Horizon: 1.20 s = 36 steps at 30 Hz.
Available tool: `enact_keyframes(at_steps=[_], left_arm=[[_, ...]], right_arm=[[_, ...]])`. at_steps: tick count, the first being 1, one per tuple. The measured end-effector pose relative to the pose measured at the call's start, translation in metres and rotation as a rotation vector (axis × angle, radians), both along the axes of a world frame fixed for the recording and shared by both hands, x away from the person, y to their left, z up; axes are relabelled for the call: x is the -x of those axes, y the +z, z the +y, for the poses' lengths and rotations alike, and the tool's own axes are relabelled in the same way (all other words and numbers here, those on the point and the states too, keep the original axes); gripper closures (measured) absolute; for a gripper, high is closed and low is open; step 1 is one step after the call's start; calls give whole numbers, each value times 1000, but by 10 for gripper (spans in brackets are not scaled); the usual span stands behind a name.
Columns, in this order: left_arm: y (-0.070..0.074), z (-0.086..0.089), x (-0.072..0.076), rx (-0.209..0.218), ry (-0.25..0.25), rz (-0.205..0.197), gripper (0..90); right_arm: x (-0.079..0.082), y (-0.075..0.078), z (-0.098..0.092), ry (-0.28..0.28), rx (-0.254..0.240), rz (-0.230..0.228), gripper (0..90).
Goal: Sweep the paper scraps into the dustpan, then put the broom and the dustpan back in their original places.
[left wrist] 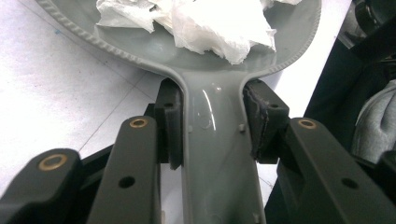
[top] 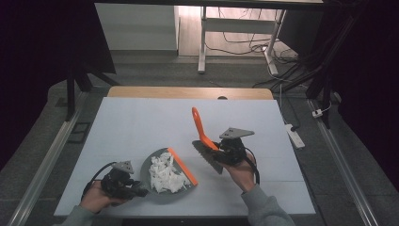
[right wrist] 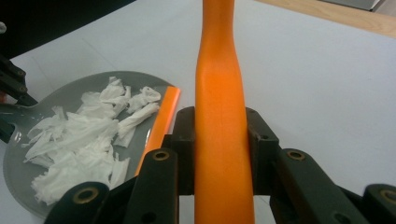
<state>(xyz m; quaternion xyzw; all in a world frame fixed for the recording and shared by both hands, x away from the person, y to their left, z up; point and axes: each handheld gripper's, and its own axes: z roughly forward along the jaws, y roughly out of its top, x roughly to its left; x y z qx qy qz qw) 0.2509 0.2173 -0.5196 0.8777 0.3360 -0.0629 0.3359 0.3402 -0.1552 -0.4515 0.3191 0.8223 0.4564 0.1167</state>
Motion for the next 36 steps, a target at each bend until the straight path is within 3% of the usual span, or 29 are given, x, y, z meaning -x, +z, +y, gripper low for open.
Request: enact_keyframes(at_steps=[17, 28, 36], left_arm=[[8, 2, 1, 45, 92, -52, 613], [15, 4, 3, 81, 187, -92, 612], [16, 8, 3, 104, 252, -94, 612]], right_arm=[[12, 6, -36, 7, -36, -52, 700], [16, 8, -49, 1, -50, -51, 700], [18, 8, -57, 1, -64, -41, 700]])
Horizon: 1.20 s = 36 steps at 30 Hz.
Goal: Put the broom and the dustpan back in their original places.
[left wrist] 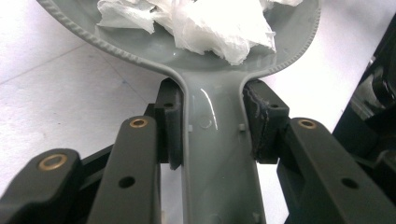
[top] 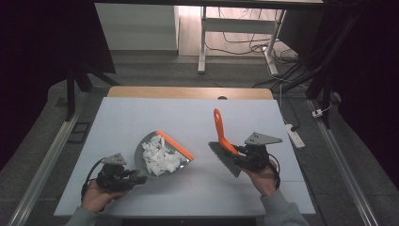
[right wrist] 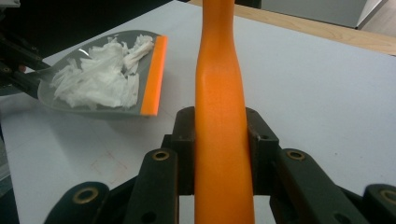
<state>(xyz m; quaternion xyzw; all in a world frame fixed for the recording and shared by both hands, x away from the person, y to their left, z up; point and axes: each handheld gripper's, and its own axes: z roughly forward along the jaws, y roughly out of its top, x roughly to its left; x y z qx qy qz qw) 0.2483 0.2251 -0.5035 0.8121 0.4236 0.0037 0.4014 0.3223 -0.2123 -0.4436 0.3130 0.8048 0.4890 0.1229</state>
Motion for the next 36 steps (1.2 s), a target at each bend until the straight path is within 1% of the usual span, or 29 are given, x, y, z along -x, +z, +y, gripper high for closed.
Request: enact_keyframes(at_steps=[5, 15, 22, 24, 28, 30, 33, 36], left_arm=[[0, 1, 0, -2, 24, 0, 612], [1, 5, 2, 15, 78, -22, 612], [0, 7, 4, 17, 99, -24, 612], [0, 9, 5, 23, 116, -28, 612], [1, 9, 6, 22, 130, -33, 612], [0, 9, 6, 30, 141, -36, 613], [0, 8, 7, 32, 166, -41, 612], [0, 10, 8, 39, 195, -44, 612]], right_arm=[[0, -2, -4, -4, -7, 8, 700], [2, -4, -11, -16, -7, 20, 700], [3, -9, -17, -22, -11, 36, 700], [3, -10, -19, -21, -12, 44, 700], [4, -12, -21, -17, -20, 56, 700], [5, -12, -22, -13, -22, 59, 700], [6, -14, -23, -5, -28, 72, 700], [7, -17, -24, 4, -21, 82, 700]])
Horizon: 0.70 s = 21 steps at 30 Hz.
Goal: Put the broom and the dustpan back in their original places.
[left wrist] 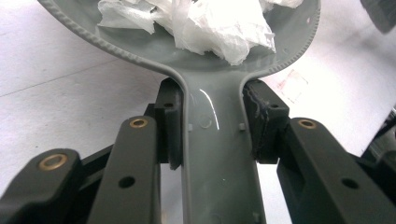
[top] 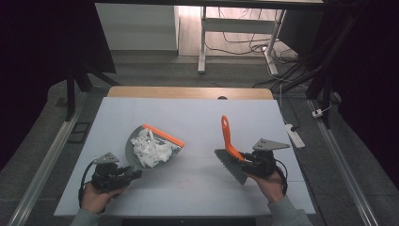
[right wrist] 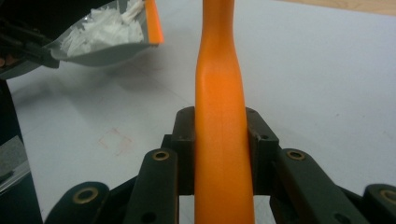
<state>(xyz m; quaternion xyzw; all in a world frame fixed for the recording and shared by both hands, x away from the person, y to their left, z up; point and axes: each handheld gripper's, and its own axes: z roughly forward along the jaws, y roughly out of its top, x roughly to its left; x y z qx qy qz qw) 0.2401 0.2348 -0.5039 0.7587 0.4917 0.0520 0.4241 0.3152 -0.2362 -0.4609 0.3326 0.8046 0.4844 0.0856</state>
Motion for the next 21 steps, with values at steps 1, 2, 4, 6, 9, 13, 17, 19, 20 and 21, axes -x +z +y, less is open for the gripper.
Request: enact_keyframes(at_steps=[1, 2, 4, 6, 9, 13, 17, 19, 20, 21], left_arm=[[0, 0, 0, 1, 11, 0, 612], [-1, 1, 1, 2, 20, -1, 612], [-1, 1, 2, 5, 39, -1, 612], [-2, 0, 3, -3, 54, -4, 612], [-3, 0, 4, -9, 74, -2, 612], [-5, 2, 6, -9, 117, 5, 612], [-7, 4, 6, 1, 154, 12, 612], [-8, 5, 6, 0, 175, 14, 612], [-8, 5, 6, -1, 190, 17, 612], [-9, 6, 6, 0, 201, 21, 612]], right_arm=[[0, -1, 0, 4, 2, 3, 700], [1, -2, 0, 5, 2, 7, 700], [1, -3, -1, 10, -5, 15, 700], [2, -4, 0, 15, -12, 25, 700], [3, -5, 0, 20, -7, 28, 701], [3, -6, -1, 18, -12, 38, 700], [0, -7, -3, 8, -30, 55, 701], [-1, -7, -4, 4, -36, 62, 700], [-1, -7, -4, 3, -41, 67, 700], [-2, -8, -5, 2, -42, 71, 700]])
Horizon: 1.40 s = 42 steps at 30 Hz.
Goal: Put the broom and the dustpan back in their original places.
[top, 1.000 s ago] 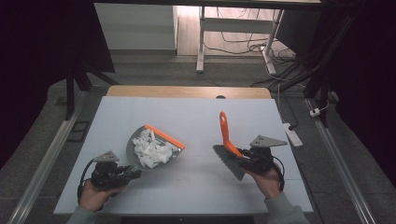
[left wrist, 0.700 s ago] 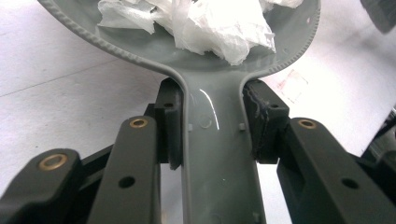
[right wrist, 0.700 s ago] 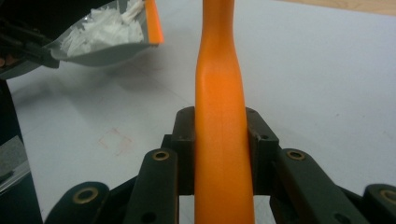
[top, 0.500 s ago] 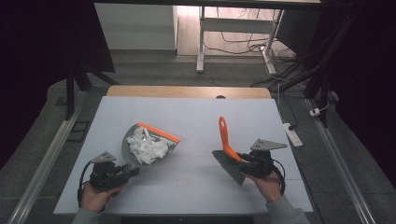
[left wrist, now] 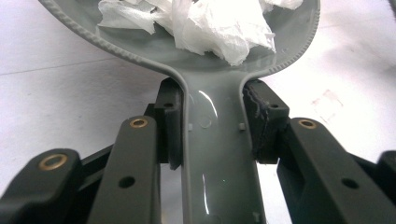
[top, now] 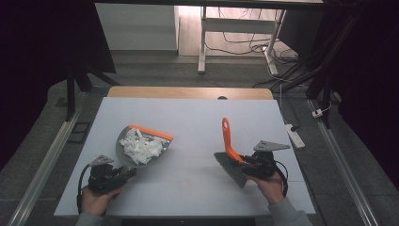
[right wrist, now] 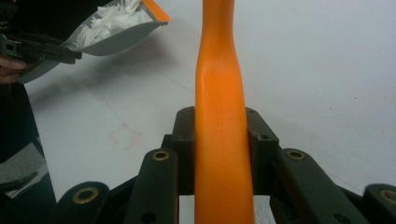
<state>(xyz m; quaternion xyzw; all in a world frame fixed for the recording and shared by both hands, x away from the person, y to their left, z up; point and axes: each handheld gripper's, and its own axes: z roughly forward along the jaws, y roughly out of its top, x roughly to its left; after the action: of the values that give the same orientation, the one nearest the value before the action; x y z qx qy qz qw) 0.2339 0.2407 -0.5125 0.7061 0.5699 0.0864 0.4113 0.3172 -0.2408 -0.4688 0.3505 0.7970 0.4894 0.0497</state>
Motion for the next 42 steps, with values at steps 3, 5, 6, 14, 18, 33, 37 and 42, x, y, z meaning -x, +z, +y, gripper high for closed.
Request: enact_keyframes(at_steps=[3, 5, 6, 14, 18, 33, 37, 42], left_arm=[[-2, 3, 0, 6, 34, 10, 612], [-4, 4, -1, 5, 57, 17, 611], [-5, 5, -1, 5, 66, 21, 612], [-9, 7, -5, 0, 98, 40, 611], [-12, 8, -7, -1, 113, 53, 611], [-19, 8, -14, -15, 152, 80, 611], [-20, 7, -15, -22, 159, 88, 611], [-21, 6, -17, -30, 164, 98, 611]], right_arm=[[-1, -2, -1, -4, 2, 13, 700], [-3, -3, -1, -5, 2, 20, 701], [-3, -3, -2, -7, 1, 24, 700], [-5, -7, -4, -21, 10, 42, 700], [-5, -9, -4, -23, 15, 55, 700], [-12, -18, -8, -66, 46, 100, 700], [-15, -20, -10, -82, 67, 103, 700], [-19, -23, -13, -102, 79, 110, 696]])
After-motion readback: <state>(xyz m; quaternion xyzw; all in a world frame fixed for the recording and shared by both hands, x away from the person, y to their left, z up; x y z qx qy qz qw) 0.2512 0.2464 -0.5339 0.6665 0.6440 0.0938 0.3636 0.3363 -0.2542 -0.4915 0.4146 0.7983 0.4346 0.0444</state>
